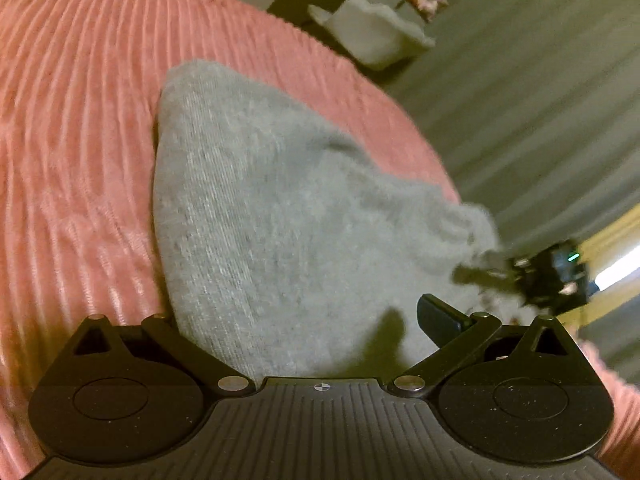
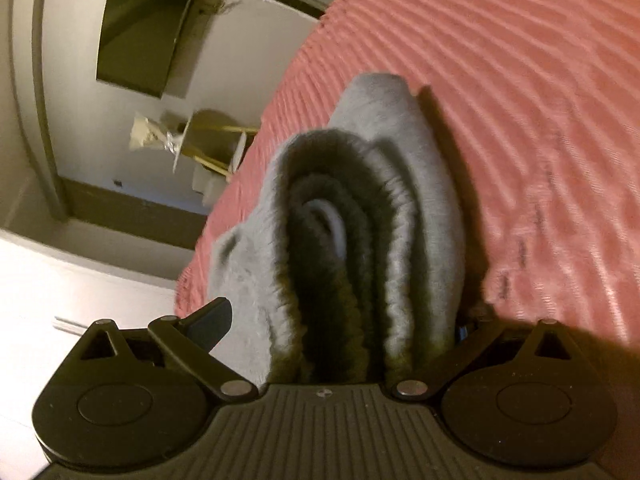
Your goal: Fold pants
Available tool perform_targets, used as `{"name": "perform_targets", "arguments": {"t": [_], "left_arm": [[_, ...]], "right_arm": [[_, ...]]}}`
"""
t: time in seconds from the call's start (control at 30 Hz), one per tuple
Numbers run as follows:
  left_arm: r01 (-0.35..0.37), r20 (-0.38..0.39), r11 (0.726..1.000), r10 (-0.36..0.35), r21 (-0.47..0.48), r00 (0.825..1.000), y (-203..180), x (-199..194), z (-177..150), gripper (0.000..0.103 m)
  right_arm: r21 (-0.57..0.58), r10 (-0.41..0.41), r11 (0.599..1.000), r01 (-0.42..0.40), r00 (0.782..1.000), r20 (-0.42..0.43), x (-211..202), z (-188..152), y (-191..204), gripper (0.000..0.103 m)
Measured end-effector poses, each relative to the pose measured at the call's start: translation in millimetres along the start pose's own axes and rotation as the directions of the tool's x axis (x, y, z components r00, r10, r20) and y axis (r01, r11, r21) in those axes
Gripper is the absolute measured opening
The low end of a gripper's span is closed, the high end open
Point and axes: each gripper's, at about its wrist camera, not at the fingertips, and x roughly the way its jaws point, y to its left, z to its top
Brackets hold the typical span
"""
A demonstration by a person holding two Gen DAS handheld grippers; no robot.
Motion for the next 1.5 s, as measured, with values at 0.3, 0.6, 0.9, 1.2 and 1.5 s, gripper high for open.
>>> {"name": "perform_targets", "arguments": {"t": [0.3, 0.6, 0.9, 1.2, 1.5], "left_arm": [[-0.011, 0.034, 1.000, 0.012, -0.013, 0.999, -8.3, 11.6, 2.6, 0.103], [-0.137, 0.049, 0.990, 0.135, 0.031, 0.990, -27.1, 4.7, 5.1, 0.030], [-0.143, 0.071, 0.990, 0.143, -0.002, 0.987, -37.6, -5.2, 6.6, 0.026], [-0.117, 0.135, 0.993, 0.114, 0.019, 0.984, -59.5, -27.3, 24.7, 0.025], [-0.182, 0.251, 0.983, 0.170, 0.024, 0.953, -60.9, -41.4, 96.2, 0.026]], "right_arm": [[-0.011, 0.013, 1.000, -0.013, 0.999, -0.035, 11.5, 3.4, -9.3, 0.093], [-0.220, -0.278, 0.932, 0.288, 0.958, 0.074, 11.4, -20.2, 38.6, 0.060], [-0.309, -0.324, 0.877, 0.369, 0.927, 0.188, 4.4, -35.5, 82.4, 0.058], [-0.368, -0.271, 0.863, 0.346, 0.932, 0.240, -15.5, -34.2, 121.0, 0.057], [-0.413, -0.226, 0.840, 0.351, 0.919, 0.323, 28.1, 24.7, 161.6, 0.057]]}}
